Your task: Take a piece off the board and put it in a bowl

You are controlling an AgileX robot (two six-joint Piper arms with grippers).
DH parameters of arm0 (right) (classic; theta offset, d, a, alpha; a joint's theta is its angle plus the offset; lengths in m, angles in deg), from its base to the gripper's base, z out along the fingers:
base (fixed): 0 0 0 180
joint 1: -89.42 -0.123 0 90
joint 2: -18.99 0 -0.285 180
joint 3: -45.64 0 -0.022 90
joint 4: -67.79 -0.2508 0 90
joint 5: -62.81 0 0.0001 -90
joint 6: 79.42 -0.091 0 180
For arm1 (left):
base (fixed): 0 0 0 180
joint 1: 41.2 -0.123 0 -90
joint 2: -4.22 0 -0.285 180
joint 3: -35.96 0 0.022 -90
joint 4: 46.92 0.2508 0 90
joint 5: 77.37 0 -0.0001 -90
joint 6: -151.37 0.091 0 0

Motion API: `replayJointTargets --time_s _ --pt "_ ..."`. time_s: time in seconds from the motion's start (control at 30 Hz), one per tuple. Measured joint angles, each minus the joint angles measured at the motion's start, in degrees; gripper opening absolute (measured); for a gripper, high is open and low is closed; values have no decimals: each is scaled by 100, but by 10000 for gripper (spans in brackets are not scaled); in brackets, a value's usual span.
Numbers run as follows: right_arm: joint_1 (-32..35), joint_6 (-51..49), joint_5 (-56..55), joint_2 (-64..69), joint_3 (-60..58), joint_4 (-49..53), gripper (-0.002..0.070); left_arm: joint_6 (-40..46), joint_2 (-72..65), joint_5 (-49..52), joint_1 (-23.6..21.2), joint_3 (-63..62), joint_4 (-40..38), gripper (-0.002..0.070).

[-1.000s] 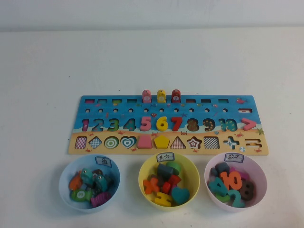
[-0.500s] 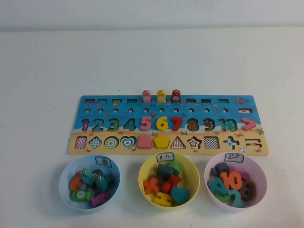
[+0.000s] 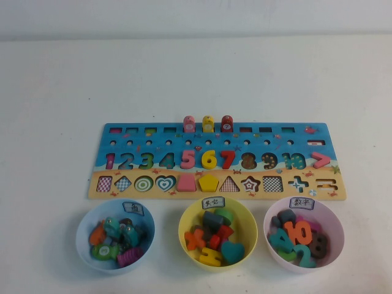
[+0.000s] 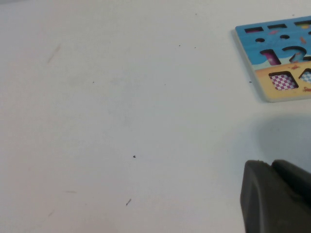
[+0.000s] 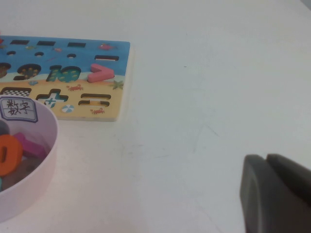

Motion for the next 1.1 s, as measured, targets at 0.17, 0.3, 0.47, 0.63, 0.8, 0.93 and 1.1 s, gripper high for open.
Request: replayJointTargets --time_s 0.17,0.3,0.47,0.63,0.8,0.93,1.1 --pt "0 0 0 0 0 0 -17 0 0 0 0 0 0 -3" --pt "0 0 0 0 0 0 -17 0 0 0 0 0 0 -3" --pt "0 0 0 0 0 0 -17 0 0 0 0 0 -27 -3" --pt "0 0 0 0 0 0 -17 0 0 0 0 0 -36 -3" --pt "0 0 0 0 0 0 -17 0 0 0 0 0 -36 -3" --pt "0 0 0 0 0 0 -17 0 0 0 0 0 -142 -3" --pt "0 0 0 0 0 0 -17 -723 0 -478 0 0 -1474 -3"
